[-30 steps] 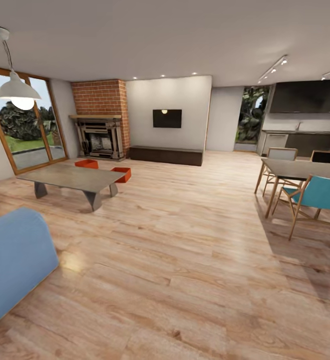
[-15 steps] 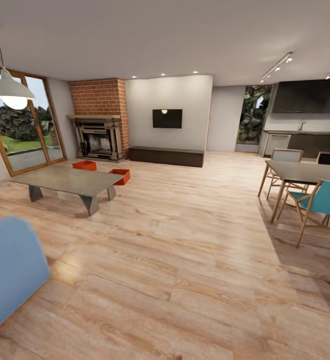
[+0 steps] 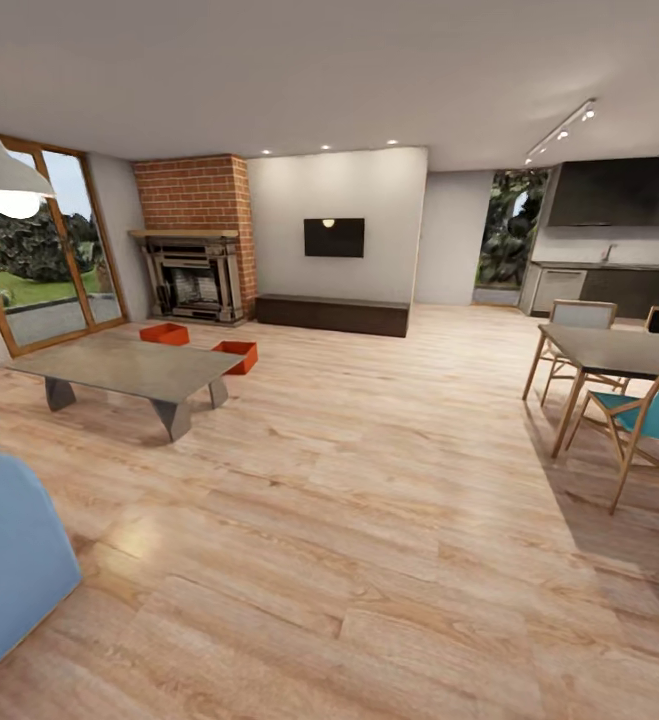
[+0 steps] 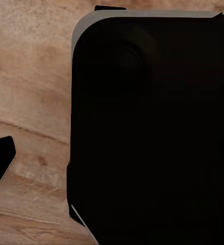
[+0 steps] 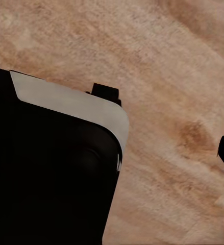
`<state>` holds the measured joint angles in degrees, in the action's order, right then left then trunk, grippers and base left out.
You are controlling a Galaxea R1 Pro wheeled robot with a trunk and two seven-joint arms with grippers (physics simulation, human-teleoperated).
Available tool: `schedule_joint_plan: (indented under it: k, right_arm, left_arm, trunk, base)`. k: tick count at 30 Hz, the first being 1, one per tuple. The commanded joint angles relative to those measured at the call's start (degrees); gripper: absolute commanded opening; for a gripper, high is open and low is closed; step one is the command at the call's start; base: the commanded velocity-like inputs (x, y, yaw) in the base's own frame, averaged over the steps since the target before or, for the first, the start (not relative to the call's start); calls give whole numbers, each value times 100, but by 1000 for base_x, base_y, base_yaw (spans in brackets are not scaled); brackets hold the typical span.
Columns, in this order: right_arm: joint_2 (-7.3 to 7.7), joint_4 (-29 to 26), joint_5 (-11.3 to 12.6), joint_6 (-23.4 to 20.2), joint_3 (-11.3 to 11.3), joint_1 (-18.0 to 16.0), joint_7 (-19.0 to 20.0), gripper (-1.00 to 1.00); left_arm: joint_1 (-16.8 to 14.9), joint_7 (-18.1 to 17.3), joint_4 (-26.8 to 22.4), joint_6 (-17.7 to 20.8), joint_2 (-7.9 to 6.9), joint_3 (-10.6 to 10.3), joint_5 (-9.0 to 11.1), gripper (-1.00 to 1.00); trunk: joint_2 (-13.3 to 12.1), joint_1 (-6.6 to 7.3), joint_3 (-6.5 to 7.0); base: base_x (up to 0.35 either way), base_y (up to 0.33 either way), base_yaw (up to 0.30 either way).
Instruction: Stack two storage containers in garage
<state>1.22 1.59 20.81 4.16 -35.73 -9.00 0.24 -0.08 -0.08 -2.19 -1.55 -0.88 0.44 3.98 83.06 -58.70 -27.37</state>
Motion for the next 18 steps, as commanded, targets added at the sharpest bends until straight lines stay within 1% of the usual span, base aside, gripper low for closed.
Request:
schedule_joint_plan:
  k: [1,18]
  right_arm:
    - [-5,17,48,32,-48,-6,3,100]
    - [-21,17,46,33,-48,-6,3,100]
  left_arm:
    - [-1,-1,-1,-12,0,0,42,100]
    - [-1,-1,-1,-12,0,0,42,100]
  trunk:
    - [2,-3,-5]
    - [2,-3,-5]
  base:
    - [325,0,0]
    - [325,0,0]
